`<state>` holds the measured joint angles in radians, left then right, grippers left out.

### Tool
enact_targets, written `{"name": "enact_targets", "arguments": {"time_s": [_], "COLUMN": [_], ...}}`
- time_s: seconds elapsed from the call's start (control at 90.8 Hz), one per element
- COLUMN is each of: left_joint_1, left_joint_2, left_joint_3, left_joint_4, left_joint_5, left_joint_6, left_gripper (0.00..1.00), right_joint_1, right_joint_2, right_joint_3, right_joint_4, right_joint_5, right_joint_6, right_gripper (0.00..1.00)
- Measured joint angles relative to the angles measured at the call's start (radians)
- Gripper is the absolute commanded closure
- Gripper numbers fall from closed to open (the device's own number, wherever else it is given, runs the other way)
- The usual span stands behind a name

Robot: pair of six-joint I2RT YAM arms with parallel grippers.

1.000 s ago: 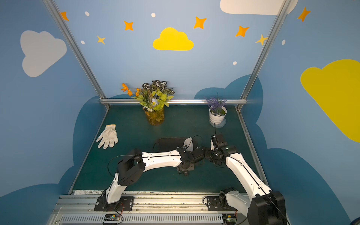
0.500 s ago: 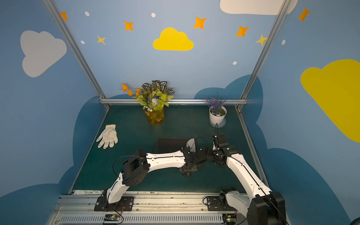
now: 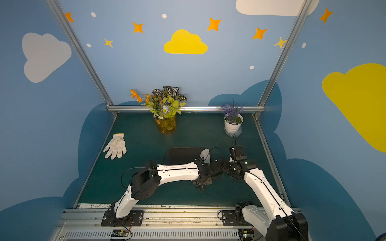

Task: Align the knife with the edge of the cutting board
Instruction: Place the knife at the edge of the cutting board.

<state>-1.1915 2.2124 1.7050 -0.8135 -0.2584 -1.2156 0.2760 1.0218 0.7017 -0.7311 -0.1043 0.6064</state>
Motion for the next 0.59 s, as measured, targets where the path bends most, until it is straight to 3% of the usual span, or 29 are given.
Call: {"name": "enact_targets", "arguments": {"time_s": [0.462,0.595], "left_joint_1": [0.009,0.01], "left_joint_2": [-0.017,-0.032], "left_joint_3": [-0.027,-0.045], "left_joint_4": [0.063,0.1], "left_joint_5": [0.039,0.055], "left_joint_6": [-0.011,-0.014], "left_gripper": [0.36,0.19], "right_joint_1": [-0.007,-0.008], "right_joint_2": [-0.039,-0.04], "right_joint_3": [-0.05,-0.055], "right_joint_4": [-0.004,-0.007], "right_joint_5": [0.006,0.006], "right_joint_6": [0.021,0.021], "right_gripper": [0.02,0.02]}}
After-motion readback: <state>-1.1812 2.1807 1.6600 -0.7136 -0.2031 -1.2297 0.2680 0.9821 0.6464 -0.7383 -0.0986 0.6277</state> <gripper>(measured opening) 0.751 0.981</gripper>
